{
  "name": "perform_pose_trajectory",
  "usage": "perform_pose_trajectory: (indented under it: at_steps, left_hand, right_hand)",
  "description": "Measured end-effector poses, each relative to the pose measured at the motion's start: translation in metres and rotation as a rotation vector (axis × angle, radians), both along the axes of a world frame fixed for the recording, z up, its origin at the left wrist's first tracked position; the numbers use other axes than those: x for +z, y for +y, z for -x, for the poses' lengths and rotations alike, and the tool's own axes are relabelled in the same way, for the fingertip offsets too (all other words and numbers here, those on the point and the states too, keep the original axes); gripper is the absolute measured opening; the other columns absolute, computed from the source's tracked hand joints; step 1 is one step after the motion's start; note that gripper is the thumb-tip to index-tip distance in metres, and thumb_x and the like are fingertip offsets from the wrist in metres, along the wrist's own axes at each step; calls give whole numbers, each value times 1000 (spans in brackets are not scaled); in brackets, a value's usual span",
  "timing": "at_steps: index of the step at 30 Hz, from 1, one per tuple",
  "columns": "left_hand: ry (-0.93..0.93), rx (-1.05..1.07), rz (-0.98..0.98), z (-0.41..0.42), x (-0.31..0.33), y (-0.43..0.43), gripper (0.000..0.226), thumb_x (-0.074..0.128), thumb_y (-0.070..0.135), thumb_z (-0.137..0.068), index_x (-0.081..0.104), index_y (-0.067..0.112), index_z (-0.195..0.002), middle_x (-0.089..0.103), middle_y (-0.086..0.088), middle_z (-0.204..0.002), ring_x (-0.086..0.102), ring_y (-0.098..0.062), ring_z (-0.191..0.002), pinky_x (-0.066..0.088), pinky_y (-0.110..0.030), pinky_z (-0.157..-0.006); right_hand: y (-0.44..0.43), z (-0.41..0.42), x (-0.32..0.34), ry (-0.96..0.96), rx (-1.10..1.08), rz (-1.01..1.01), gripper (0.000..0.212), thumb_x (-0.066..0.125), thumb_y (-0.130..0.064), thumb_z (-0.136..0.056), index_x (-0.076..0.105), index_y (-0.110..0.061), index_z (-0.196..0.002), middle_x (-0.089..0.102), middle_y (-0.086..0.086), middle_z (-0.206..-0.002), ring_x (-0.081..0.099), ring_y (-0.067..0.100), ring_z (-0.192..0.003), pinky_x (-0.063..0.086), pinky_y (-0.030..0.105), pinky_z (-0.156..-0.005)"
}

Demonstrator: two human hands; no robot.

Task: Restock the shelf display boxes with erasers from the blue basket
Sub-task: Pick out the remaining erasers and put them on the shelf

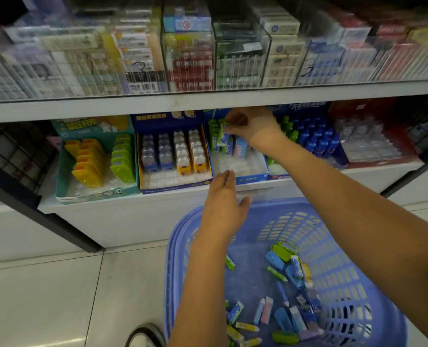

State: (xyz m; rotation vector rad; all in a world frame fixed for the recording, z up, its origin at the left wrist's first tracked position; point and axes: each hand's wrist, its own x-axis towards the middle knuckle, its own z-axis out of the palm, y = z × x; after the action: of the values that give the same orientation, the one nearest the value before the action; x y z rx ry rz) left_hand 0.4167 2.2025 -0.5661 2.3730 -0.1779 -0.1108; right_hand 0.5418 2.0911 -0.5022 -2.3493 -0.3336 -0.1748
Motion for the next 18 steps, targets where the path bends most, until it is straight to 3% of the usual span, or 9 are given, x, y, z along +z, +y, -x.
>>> perform_pose_trajectory:
  at_steps: [2,6,12,15,18]
  left_hand:
    - [-9,-10,-28,-2,-1,2,66,53,30,-96,22,8,-150,20,-5,-157,14,-17,-145,16,-24,-115]
    - [14,-32,-23,-6,1,8,63,53,29,-96,25,9,-149,22,-1,-156,16,-15,-144,17,-22,-114]
    - [12,-37,-1,-6,1,8,62,53,29,-96,26,10,-149,22,-1,-156,17,-14,-144,18,-23,-114]
    - [19,-43,5,-7,-1,8,62,52,29,-96,26,10,-149,22,0,-156,17,-14,-144,18,-22,-113]
    - [16,-51,0,-8,-2,9,62,52,30,-96,26,10,-149,21,0,-156,16,-14,-144,18,-22,-113]
  right_hand:
    - [5,-4,-2,-6,16,94,27,74,-19,-80,68,-7,-103,69,9,-101,63,18,-92,45,14,-76]
    - [7,-9,-12,7,46,171,25,74,-18,-80,68,-8,-102,68,5,-100,53,6,-82,33,-3,-60]
    - [7,-7,-19,34,27,124,25,75,-19,-79,68,-9,-101,63,-4,-92,54,5,-81,34,-4,-58]
    - [7,-10,-19,64,52,201,25,76,-19,-78,70,-10,-100,68,3,-103,59,13,-94,43,10,-72]
    - [13,-13,-19,-1,35,384,25,74,-28,-79,73,-13,-100,59,6,-120,45,24,-118,40,27,-93]
